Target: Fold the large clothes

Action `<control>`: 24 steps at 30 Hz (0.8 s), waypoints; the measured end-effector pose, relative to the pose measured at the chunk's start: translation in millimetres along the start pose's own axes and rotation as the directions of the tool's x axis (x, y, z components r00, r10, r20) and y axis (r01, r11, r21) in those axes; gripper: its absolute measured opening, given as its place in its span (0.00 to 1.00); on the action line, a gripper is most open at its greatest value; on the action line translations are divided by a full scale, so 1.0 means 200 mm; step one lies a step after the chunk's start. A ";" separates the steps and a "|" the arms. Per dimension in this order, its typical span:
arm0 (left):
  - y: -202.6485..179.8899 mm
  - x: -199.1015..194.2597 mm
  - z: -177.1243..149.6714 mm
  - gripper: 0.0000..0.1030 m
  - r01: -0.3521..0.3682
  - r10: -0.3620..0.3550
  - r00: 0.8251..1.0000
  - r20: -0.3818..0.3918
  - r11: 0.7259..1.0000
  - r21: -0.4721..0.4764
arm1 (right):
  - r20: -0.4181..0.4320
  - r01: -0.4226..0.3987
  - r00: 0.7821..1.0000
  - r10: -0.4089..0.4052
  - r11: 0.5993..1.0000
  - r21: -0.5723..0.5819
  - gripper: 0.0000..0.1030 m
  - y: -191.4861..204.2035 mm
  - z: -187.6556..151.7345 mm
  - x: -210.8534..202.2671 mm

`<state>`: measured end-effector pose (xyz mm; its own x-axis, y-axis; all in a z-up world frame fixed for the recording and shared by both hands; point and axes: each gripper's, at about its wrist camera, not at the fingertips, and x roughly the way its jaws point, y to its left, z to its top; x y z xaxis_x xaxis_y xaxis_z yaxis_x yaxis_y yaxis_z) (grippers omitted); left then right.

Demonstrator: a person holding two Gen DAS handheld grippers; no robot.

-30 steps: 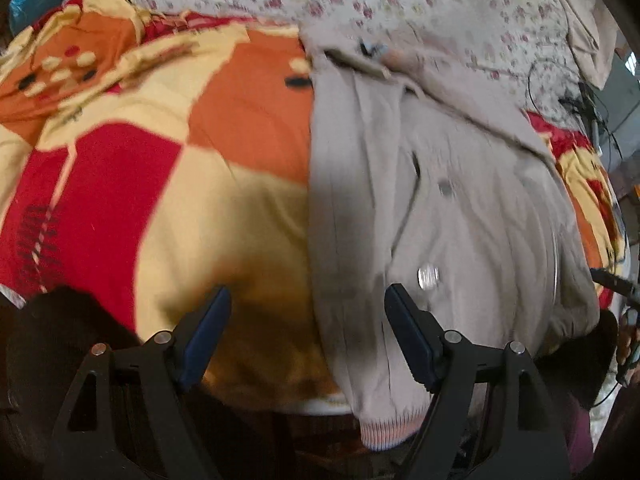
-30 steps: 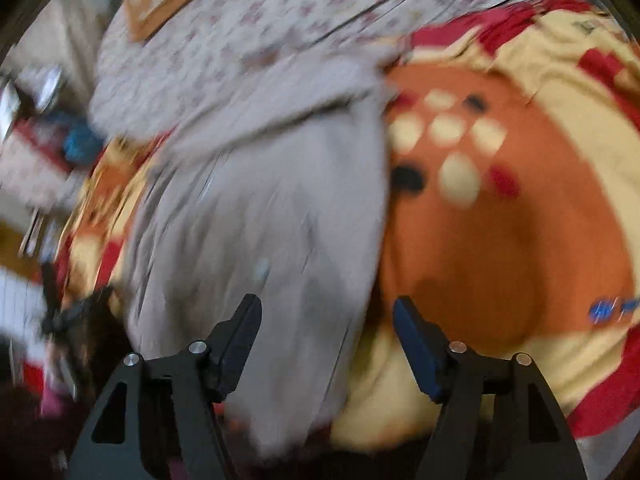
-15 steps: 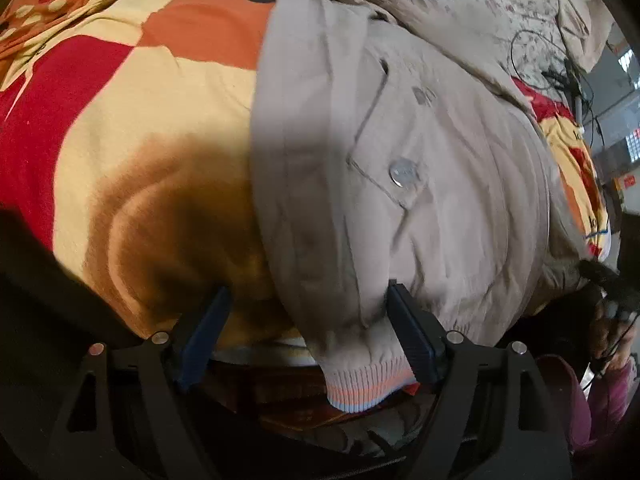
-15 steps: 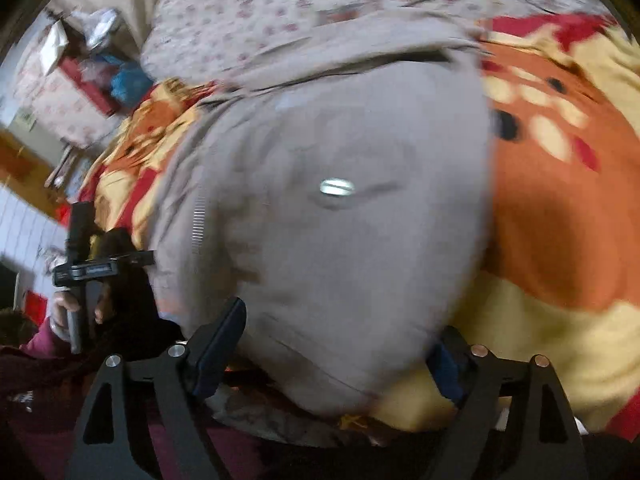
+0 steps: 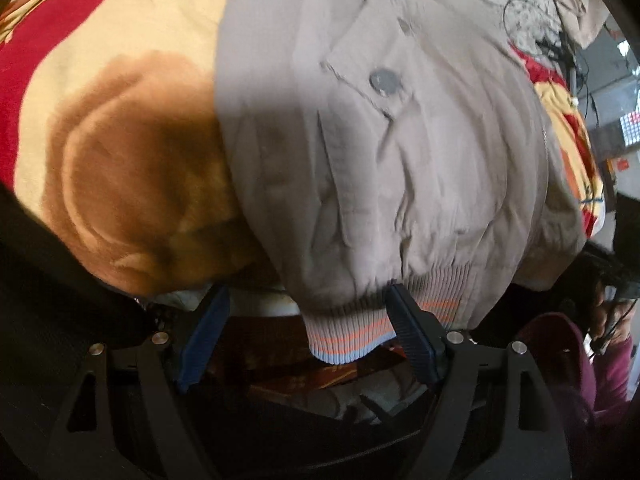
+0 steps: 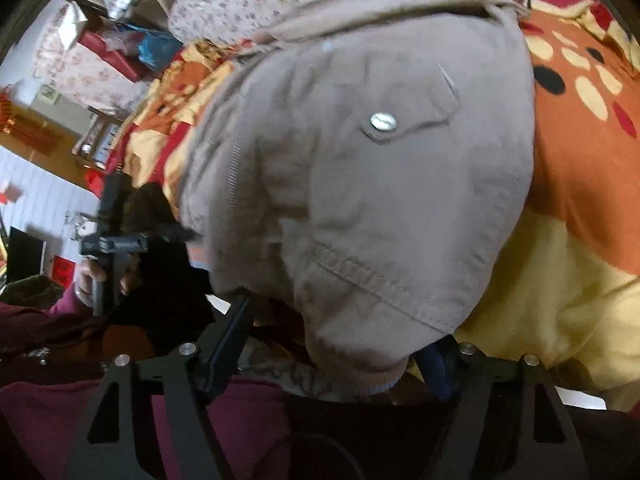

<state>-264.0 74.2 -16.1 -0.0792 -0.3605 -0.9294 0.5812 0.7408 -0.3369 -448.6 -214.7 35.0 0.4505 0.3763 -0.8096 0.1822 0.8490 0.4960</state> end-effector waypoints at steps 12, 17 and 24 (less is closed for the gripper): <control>-0.11 0.03 0.00 0.08 0.013 -0.013 1.000 0.001 0.998 0.060 | -0.077 0.069 0.994 -0.074 0.995 -0.070 0.23 0.12 0.00 0.13; -0.13 -0.25 0.02 0.07 0.072 -0.082 0.990 0.111 0.993 0.095 | 0.038 -0.020 0.999 0.023 0.997 -0.080 0.21 0.19 0.05 -0.04; -0.15 -0.69 0.26 0.07 0.136 -0.175 0.932 0.319 0.981 0.142 | 0.312 -0.167 0.934 0.172 0.985 -0.042 0.14 0.14 0.27 -0.35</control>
<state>-227.8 73.1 130.2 0.0827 -0.6461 -0.7587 0.6742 0.5970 -0.4349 -427.5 -237.9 122.4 0.7251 0.3815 -0.5734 0.0679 0.7889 0.6108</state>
